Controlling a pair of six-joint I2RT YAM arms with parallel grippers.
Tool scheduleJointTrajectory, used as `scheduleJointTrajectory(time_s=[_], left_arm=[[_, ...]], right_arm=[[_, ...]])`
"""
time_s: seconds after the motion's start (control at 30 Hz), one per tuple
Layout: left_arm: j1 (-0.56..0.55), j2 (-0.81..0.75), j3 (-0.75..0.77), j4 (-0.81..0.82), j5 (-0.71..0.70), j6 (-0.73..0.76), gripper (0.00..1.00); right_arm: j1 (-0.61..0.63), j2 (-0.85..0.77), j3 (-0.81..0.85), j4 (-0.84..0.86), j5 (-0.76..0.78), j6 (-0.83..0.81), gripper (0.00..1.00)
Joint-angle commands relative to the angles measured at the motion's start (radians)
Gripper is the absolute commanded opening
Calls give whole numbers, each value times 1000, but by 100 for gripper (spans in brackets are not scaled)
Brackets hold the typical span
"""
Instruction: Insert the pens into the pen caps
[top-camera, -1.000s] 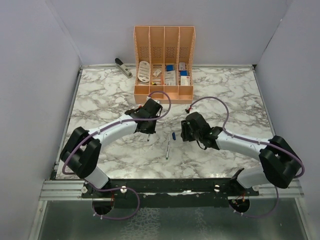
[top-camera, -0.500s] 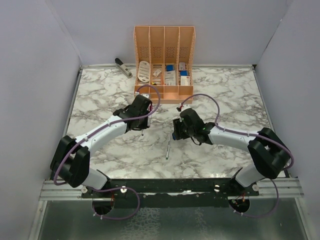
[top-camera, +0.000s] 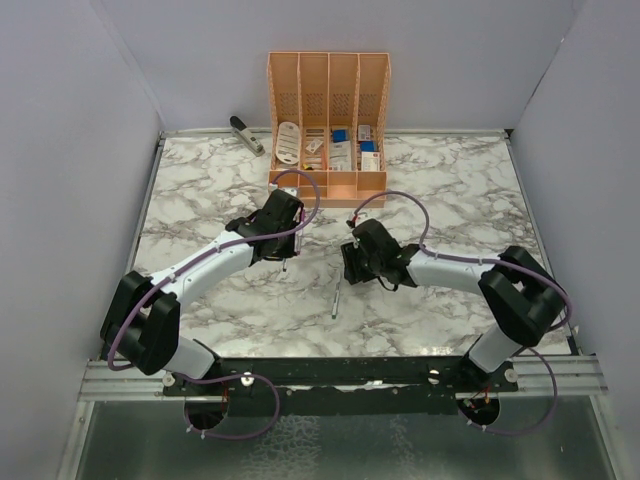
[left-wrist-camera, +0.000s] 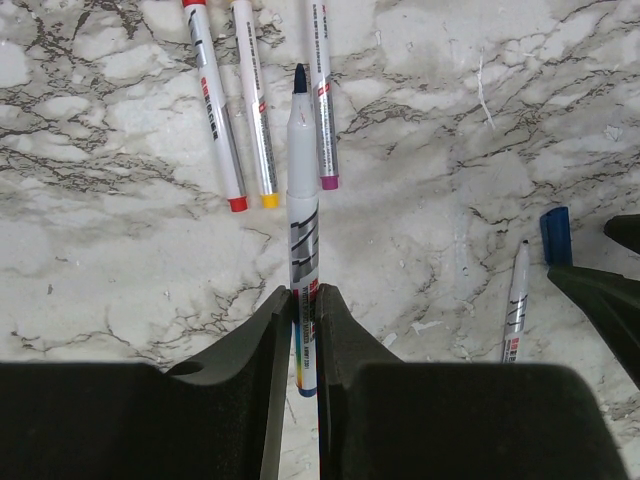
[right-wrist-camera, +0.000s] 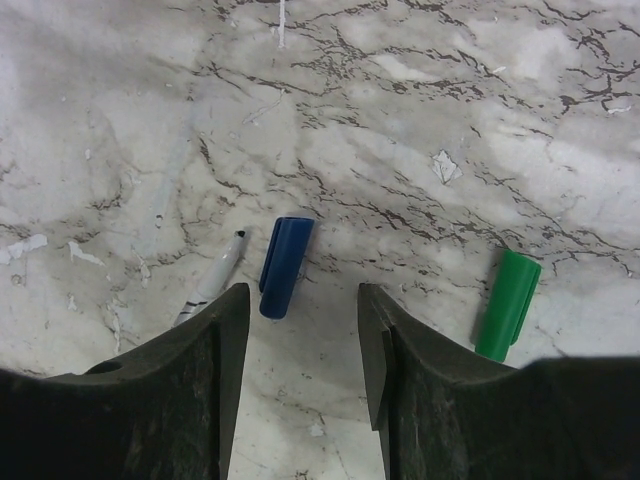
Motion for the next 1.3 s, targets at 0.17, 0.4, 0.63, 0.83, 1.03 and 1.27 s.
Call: scheduleJointTrajectory(time_s=[0.17, 0.4, 0.63, 0.83, 1.03, 1.27], left_arm=[[7, -33, -1, 12, 0, -8, 0], [13, -32, -1, 15, -3, -1, 0], [22, -27, -4, 26, 0, 7, 0], [31, -19, -1, 32, 10, 12, 0], [36, -10, 11, 32, 12, 21, 0], [40, -9, 15, 32, 13, 23, 0]], right_arm=[[22, 98, 56, -32, -9, -8, 45], [46, 175, 120, -144, 49, 1, 38], [72, 232, 132, -295, 148, 46, 31], [88, 214, 103, -369, 183, 74, 31], [106, 218, 91, -414, 187, 90, 29], [125, 269, 101, -428, 162, 95, 12]])
